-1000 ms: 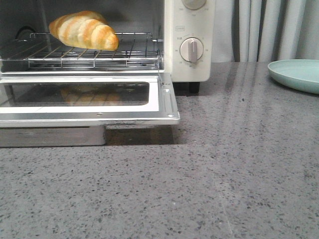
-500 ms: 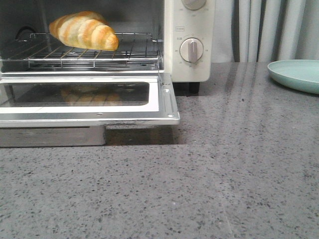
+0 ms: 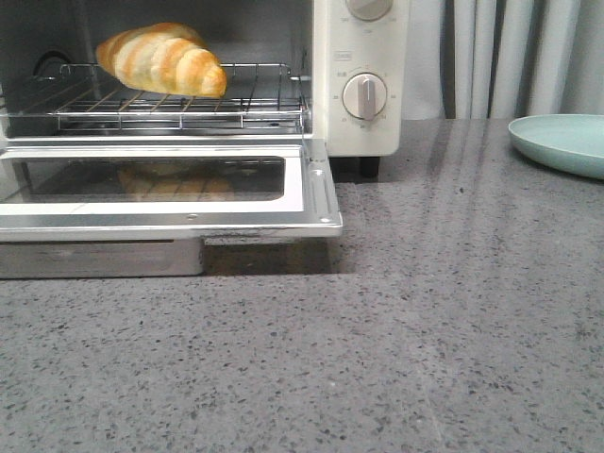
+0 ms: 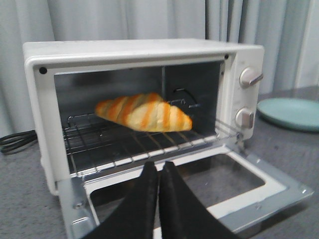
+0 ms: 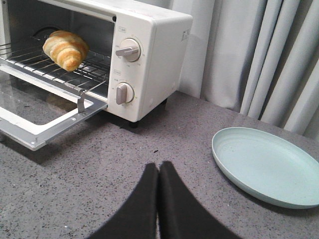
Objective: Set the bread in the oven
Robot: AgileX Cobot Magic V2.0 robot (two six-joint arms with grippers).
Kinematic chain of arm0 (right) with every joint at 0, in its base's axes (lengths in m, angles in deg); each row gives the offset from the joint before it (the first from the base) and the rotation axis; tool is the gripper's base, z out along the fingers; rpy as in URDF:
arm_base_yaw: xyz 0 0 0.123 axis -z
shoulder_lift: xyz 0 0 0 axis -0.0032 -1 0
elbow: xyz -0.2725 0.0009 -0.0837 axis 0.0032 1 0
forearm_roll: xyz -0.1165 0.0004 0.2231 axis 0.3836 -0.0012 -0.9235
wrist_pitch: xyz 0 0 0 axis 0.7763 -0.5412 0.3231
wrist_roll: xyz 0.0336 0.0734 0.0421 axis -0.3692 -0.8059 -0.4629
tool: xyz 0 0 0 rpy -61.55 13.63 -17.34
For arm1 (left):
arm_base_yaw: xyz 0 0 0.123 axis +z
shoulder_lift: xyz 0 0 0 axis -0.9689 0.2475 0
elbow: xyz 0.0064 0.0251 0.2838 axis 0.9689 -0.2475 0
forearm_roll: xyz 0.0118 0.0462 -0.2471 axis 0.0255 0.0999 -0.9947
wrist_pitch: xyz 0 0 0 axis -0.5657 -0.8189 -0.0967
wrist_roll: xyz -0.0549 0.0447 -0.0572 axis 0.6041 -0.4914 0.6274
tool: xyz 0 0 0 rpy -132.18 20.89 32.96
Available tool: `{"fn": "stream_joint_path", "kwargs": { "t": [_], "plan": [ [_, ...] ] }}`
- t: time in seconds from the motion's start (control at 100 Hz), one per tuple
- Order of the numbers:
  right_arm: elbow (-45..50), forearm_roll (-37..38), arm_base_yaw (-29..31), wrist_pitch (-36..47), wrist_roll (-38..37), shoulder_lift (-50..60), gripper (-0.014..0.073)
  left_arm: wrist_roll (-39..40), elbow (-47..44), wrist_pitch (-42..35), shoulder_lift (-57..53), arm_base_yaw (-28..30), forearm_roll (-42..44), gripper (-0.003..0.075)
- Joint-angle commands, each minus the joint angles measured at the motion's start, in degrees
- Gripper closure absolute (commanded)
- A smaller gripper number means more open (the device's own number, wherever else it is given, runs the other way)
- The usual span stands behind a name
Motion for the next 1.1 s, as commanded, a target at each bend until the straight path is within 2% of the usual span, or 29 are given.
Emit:
{"fn": "stream_joint_path", "kwargs": {
  "t": [0.0,0.11,0.21,0.3,0.36,0.44,1.09],
  "plan": [
    [-1.27,1.27,0.31,3.9,0.22,0.04,0.0662,0.64,-1.38,-3.88,-1.33,0.87,7.77,0.0741],
    [-1.27,1.27,0.31,3.9,0.22,0.04,0.0662,1.21,-8.72,-5.15,-5.81,3.87,8.87,0.0741],
    [-1.27,1.27,0.31,3.9,0.22,0.04,0.0662,7.25,-13.75,-4.63,-10.35,8.05,8.76,0.0741],
    [-1.27,1.27,0.31,3.9,0.22,0.04,0.0662,13.3,-16.17,-0.66,-12.85,11.41,7.24,0.0741],
    [-1.27,1.27,0.31,3.9,0.22,0.04,0.0662,16.08,-16.0,5.55,-12.68,12.96,6.35,0.0741],
    [-1.27,1.27,0.31,3.9,0.22,0.04,0.0662,16.18,-16.11,8.8,-12.79,14.54,4.16,0.0741],
    [-1.27,1.27,0.31,3.9,0.22,0.04,0.0662,16.18,-16.11,8.27,-12.79,16.09,3.99,0.0741]
  ]
}}
